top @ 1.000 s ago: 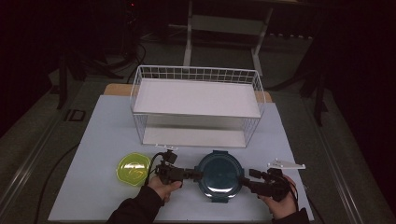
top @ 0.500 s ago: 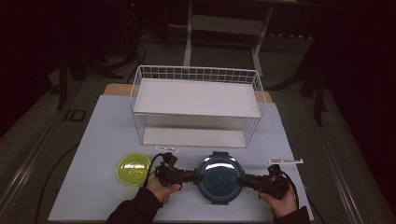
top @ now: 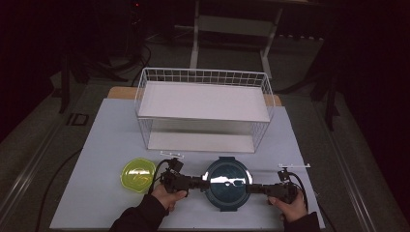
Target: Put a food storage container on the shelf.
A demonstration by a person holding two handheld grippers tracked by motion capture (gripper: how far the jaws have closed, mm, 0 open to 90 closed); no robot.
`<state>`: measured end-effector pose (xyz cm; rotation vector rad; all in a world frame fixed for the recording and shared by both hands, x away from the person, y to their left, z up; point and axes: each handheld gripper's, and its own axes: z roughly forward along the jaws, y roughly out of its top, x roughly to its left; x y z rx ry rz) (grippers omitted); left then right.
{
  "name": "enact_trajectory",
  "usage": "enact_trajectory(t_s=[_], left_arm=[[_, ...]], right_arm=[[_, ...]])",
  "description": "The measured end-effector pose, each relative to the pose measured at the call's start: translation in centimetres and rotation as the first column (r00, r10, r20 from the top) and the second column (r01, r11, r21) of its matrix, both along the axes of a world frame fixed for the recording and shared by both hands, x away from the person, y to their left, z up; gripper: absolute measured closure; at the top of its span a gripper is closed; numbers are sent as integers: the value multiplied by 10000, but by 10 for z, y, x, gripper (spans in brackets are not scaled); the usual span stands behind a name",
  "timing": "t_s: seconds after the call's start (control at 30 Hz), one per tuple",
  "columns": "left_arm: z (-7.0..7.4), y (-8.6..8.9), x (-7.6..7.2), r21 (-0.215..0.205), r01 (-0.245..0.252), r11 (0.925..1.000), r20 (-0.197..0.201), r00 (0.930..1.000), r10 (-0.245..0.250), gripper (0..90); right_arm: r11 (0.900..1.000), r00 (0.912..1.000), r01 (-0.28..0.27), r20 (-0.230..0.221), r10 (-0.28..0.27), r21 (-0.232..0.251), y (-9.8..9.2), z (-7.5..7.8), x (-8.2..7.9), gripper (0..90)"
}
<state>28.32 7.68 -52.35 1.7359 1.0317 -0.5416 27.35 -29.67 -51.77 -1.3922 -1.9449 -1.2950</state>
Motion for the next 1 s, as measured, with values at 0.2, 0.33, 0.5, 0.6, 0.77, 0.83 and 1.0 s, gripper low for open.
enact_trajectory(t_s=[0.2, 0.33, 0.5, 0.6, 0.77, 0.83, 1.0], left_arm=[[0, 2, -3, -54, -110, 9999, -184, 9998, 109, 556], [4, 0, -5, 122, -83, 9999, -162, 9998, 85, 560], [9, 2, -6, 302, -92, 9995, -87, 9999, 95, 564], [13, 3, -6, 300, -122, 9995, -160, 9998, 127, 564], [26, 4, -8, 195, -79, 9998, 101, 9999, 77, 566], [32, 4, -8, 168, -68, 9998, 220, 9997, 64, 567], [49, 6, -6, 98, -119, 9999, 425, 9990, 115, 568]], right_arm=[[9999, 10000, 72, -13, -72, -141, 1, 4, -3, 565], [9998, 9999, 145, -67, -146, -158, 2, 5, -5, 569], [9998, 9999, 115, -56, -116, -142, 3, 5, -8, 570], [9998, 9999, 161, 38, -161, -87, 5, 6, -9, 569], [9997, 9993, 125, 352, -117, -212, 6, 21, -10, 570], [9996, 9988, 140, 465, -129, -231, 6, 29, -10, 570], [9997, 9972, 73, 747, -56, -235, 7, 45, -9, 570]])
